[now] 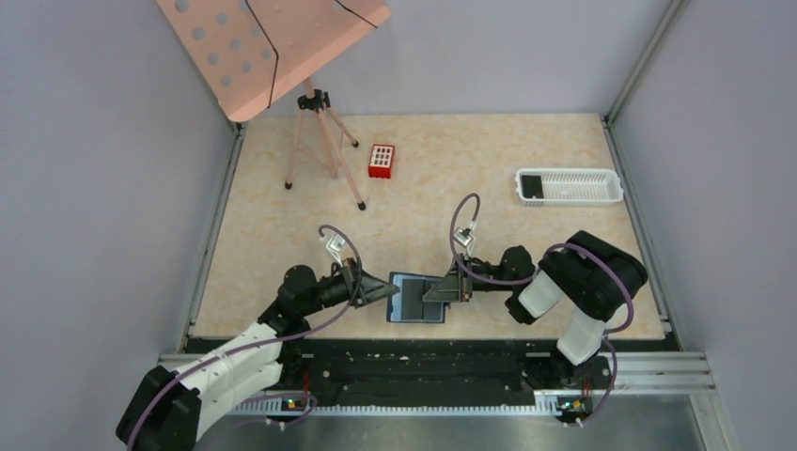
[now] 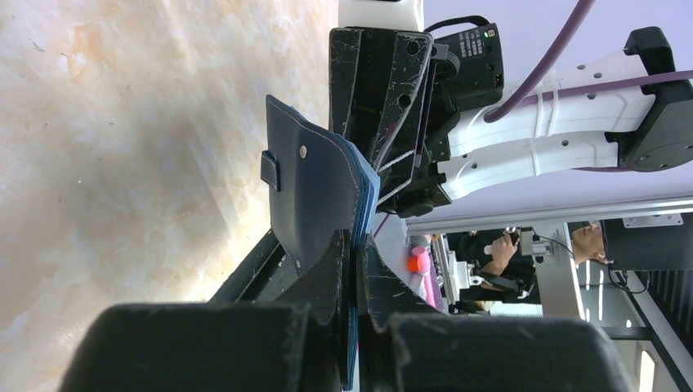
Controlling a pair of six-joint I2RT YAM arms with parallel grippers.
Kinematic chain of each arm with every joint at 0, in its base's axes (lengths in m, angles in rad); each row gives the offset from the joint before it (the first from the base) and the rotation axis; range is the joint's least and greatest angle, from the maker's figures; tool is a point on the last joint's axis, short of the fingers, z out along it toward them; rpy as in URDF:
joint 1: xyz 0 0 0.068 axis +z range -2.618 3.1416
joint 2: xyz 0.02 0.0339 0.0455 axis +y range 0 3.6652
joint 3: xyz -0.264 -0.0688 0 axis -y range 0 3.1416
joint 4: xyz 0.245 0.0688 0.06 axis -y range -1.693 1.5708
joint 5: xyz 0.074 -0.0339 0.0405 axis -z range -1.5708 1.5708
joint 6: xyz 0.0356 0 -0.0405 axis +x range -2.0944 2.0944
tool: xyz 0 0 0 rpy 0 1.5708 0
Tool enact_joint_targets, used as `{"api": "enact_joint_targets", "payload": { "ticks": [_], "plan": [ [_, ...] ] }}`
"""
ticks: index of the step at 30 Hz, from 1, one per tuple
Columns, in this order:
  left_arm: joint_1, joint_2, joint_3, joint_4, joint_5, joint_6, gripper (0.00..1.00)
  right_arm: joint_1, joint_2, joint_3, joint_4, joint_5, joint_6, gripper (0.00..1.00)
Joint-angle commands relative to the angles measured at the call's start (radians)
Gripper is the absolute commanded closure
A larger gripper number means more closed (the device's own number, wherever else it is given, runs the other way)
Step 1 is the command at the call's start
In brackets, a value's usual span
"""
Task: Take the credit cards out of the card holder
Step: Remove the credit card from the card holder.
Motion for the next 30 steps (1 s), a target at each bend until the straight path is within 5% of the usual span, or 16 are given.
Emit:
{"api": "enact_joint_targets", "payload": {
  "ticks": [1,3,30],
  "plan": [
    [0.006,-0.005,0.005,0.077,-0.004,-0.022,1.0,0.021,0.005,0.004,0.205,-0.002,-0.029,0.86],
    [0.008,-0.008,0.004,0.078,-0.003,-0.025,1.0,0.02,-0.007,-0.003,0.204,0.0,-0.034,1.0],
    [0.074,-0.015,-0.025,0.136,0.111,-0.076,1.0,-0.112,-0.043,0.013,0.202,-0.088,-0.003,1.0]
  ]
}}
